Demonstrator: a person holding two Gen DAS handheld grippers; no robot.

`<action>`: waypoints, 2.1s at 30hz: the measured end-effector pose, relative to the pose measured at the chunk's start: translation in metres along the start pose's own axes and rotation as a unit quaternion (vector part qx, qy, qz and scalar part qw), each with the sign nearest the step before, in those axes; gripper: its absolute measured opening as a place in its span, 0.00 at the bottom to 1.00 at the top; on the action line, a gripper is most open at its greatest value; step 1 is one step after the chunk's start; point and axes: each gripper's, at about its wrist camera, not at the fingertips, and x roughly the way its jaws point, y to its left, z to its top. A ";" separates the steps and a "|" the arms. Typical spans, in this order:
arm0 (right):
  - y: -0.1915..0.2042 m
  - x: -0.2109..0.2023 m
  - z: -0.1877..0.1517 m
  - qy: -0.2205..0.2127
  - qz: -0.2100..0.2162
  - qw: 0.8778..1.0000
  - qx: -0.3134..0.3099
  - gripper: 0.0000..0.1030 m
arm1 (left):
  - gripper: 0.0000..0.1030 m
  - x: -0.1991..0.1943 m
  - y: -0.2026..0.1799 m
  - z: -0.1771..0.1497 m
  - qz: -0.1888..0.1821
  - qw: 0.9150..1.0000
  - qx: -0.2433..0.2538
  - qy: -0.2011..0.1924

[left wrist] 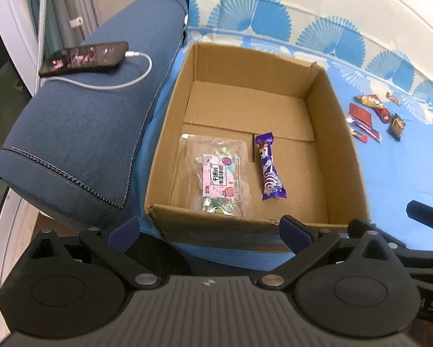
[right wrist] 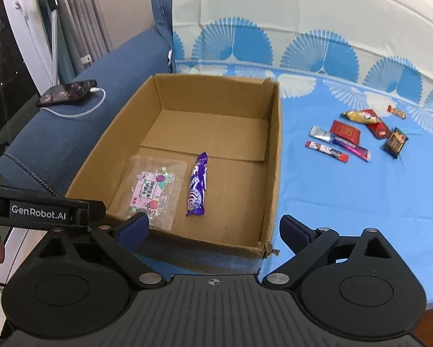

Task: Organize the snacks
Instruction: 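Lift both open tools away from the box toward the snacks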

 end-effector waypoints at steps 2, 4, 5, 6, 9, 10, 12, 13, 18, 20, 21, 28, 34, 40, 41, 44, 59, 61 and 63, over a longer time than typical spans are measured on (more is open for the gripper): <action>0.001 -0.010 -0.001 -0.012 -0.002 1.000 0.000 0.95 | 1.00 -0.010 -0.002 -0.003 0.001 1.000 0.003 -0.013; 0.000 -0.020 -0.004 -0.025 -0.004 1.000 0.001 0.96 | 1.00 -0.020 -0.003 -0.007 0.001 1.000 0.005 -0.025; 0.000 -0.026 -0.005 -0.031 -0.005 1.000 0.000 0.96 | 1.00 -0.024 -0.005 -0.008 0.001 1.000 0.005 -0.029; 0.000 -0.031 -0.006 -0.036 -0.005 0.999 0.000 0.96 | 1.00 -0.028 -0.006 -0.010 0.001 0.999 0.005 -0.033; -0.001 -0.043 -0.012 -0.049 -0.008 0.999 0.001 0.96 | 1.00 -0.037 -0.008 -0.014 0.000 0.999 0.005 -0.041; -0.002 -0.047 -0.013 -0.052 -0.008 0.999 0.003 0.96 | 1.00 -0.040 -0.009 -0.017 0.000 0.999 0.006 -0.045; -0.002 -0.054 -0.017 -0.058 -0.009 0.998 0.003 0.96 | 1.00 -0.047 -0.010 -0.020 0.002 0.999 0.008 -0.053; -0.002 -0.057 -0.019 -0.061 -0.009 0.998 0.003 0.97 | 1.00 -0.051 -0.010 -0.022 0.003 0.998 0.009 -0.057; 0.000 -0.068 -0.024 -0.075 -0.005 0.997 0.003 0.97 | 1.00 -0.063 -0.010 -0.028 0.007 0.997 0.007 -0.070; 0.000 -0.073 -0.025 -0.081 -0.004 0.997 0.001 0.97 | 1.00 -0.069 -0.010 -0.031 0.008 0.997 0.006 -0.075; 0.000 -0.075 -0.026 -0.084 -0.004 0.996 0.001 0.97 | 1.00 -0.070 -0.010 -0.032 0.009 0.997 0.006 -0.077; -0.001 -0.087 -0.033 -0.098 -0.003 0.995 0.005 0.97 | 1.00 -0.083 -0.013 -0.039 0.010 0.996 0.013 -0.091; -0.001 -0.097 -0.037 -0.109 -0.005 0.994 0.011 0.98 | 1.00 -0.093 -0.014 -0.045 0.010 0.995 0.016 -0.103; 0.000 -0.109 -0.044 -0.121 -0.009 0.993 0.012 0.98 | 1.00 -0.103 -0.016 -0.050 0.005 0.993 0.021 -0.113; 0.000 -0.111 -0.044 -0.123 -0.010 0.992 0.013 0.98 | 1.00 -0.104 -0.016 -0.051 0.004 0.993 0.023 -0.114; 0.000 -0.116 -0.047 -0.128 -0.013 0.992 0.015 0.98 | 1.00 -0.107 -0.018 -0.051 0.001 0.993 0.026 -0.117; -0.008 -0.114 -0.047 -0.126 -0.004 0.992 0.021 1.00 | 1.00 -0.100 -0.026 -0.046 0.008 0.993 0.034 -0.110; -0.010 -0.110 -0.046 -0.123 0.000 0.992 0.023 1.00 | 1.00 -0.098 -0.028 -0.044 0.012 0.994 0.035 -0.106; -0.012 -0.106 -0.045 -0.120 0.003 0.993 0.022 1.00 | 1.00 -0.094 -0.030 -0.041 0.015 0.994 0.036 -0.101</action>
